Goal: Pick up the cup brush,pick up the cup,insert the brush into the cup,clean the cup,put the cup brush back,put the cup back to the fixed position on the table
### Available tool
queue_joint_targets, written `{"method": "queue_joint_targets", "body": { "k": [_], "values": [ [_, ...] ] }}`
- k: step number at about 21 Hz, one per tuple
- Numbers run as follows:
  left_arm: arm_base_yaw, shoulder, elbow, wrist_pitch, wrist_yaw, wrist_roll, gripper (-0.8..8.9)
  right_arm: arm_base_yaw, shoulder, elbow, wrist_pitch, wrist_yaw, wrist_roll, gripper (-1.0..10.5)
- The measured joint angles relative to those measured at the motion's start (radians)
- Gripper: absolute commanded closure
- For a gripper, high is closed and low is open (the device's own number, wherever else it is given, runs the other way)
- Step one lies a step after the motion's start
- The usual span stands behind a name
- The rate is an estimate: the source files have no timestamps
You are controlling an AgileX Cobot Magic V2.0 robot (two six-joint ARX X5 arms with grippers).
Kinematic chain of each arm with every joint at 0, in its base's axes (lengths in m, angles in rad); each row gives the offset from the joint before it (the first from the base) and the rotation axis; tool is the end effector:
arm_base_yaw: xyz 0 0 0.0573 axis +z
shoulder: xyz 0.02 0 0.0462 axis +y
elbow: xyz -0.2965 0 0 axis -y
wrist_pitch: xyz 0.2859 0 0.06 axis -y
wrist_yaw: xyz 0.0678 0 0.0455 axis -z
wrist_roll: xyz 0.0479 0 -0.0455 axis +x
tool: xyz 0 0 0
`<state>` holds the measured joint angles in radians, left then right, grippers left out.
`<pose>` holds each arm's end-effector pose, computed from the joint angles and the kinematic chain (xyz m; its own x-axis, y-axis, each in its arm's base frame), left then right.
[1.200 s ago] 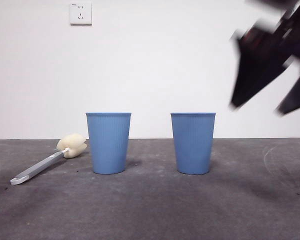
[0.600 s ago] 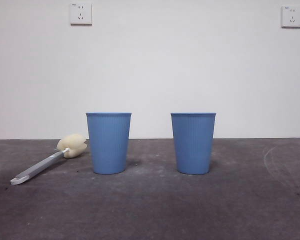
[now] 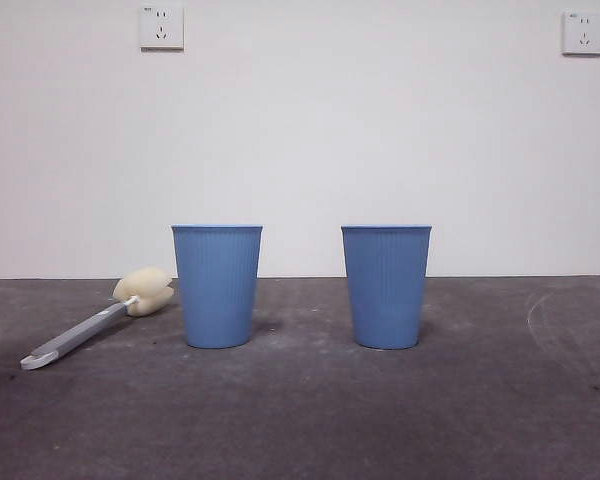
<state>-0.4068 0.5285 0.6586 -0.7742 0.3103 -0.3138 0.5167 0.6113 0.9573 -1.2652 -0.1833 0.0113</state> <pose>0.1139 -0.0650 0.2815 0.5785 -0.5817 -0.5718 0.4014 0.8133 -0.4212 0.0787 0.0548 0.3357 0.4284 0.4531 -0.7818 -0.5740 0.8047 0.1518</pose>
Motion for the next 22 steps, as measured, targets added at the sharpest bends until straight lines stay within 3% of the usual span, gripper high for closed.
{"method": "queue_joint_targets", "body": {
  "k": [3, 6, 10, 14, 18, 22],
  "values": [
    [0.000, 0.014, 0.000, 0.001, -0.006, 0.003, 8.22, 0.000, 0.001, 0.000, 0.000, 0.000, 0.000, 9.5],
    [0.000, 0.031, 0.007, 0.038, -0.159, 0.055, 8.16, 0.000, 0.001, 0.000, 0.000, 0.000, 0.000, 9.5],
    [0.000, 0.063, 0.014, 0.098, -0.282, 0.112, 8.16, 0.000, 0.001, 0.000, 0.000, 0.000, 0.000, 9.5],
    [0.007, 0.057, 0.014, 0.303, -0.472, 0.252, 8.16, 0.000, 0.001, 0.000, -0.002, 0.000, 0.000, 9.5],
    [0.128, -0.089, -0.064, 0.621, -0.456, 0.422, 8.16, 0.000, 0.001, 0.000, -0.002, 0.000, 0.000, 9.5],
    [0.272, -0.206, -0.204, 0.781, -0.438, 0.461, 8.16, 0.000, 0.001, 0.000, -0.002, 0.000, 0.000, 9.5]
  ]
}}
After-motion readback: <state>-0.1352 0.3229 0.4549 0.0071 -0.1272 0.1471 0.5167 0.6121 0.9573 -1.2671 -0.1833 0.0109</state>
